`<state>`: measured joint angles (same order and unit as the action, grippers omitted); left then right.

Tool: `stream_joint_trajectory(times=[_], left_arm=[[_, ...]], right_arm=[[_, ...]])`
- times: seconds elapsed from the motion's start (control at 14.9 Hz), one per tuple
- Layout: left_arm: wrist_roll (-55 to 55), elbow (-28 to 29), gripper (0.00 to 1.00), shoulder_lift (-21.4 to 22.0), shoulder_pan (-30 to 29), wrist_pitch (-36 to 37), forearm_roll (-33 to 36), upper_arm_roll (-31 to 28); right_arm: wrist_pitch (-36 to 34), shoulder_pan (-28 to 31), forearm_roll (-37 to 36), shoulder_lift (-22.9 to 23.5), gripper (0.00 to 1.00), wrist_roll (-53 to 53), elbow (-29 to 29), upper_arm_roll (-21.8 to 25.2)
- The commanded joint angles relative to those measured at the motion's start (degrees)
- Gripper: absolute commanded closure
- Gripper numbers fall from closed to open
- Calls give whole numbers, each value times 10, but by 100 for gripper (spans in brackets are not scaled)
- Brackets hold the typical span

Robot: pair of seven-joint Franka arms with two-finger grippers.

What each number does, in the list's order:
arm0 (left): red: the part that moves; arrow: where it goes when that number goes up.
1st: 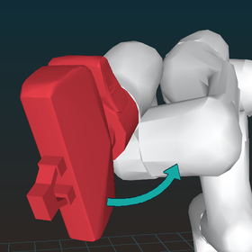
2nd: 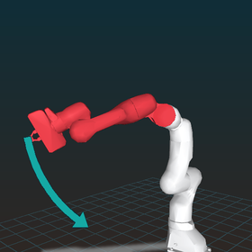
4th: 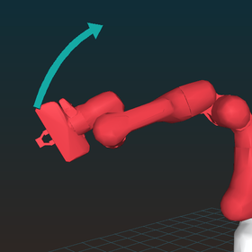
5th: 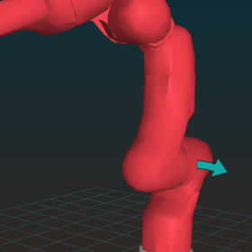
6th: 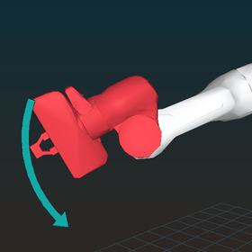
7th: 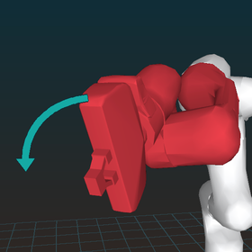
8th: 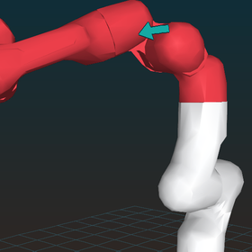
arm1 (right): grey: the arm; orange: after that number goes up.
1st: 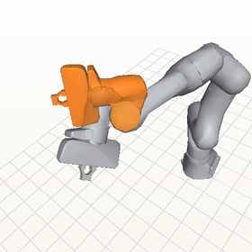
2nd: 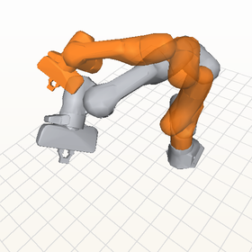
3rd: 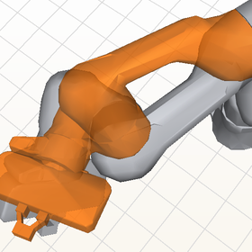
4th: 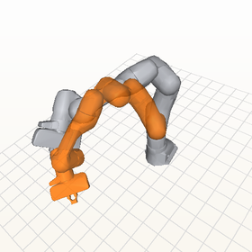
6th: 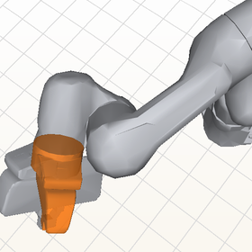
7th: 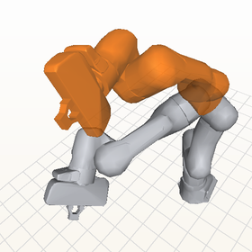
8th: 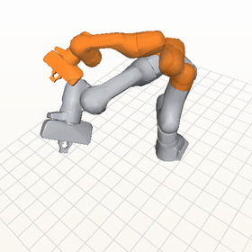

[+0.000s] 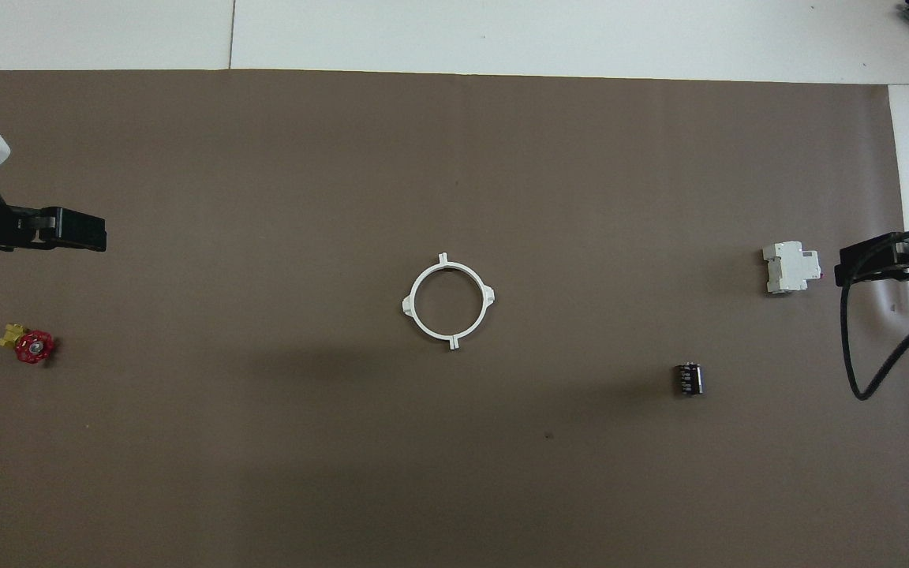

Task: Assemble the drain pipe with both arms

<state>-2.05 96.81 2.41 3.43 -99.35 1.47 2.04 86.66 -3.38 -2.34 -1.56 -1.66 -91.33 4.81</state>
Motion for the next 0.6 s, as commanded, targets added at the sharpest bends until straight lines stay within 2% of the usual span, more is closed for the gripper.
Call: stream_joint_trajectory(times=[0.0,0.54], left_arm=[[1,-7,0,-1,-3,10,-8,0],[2,-6,0,1,-2,13,-7,0]], right_arm=[[15,1,-3,-9,0,0,-13,-2],[15,1,-4,-9,0,0,-13,-2]])
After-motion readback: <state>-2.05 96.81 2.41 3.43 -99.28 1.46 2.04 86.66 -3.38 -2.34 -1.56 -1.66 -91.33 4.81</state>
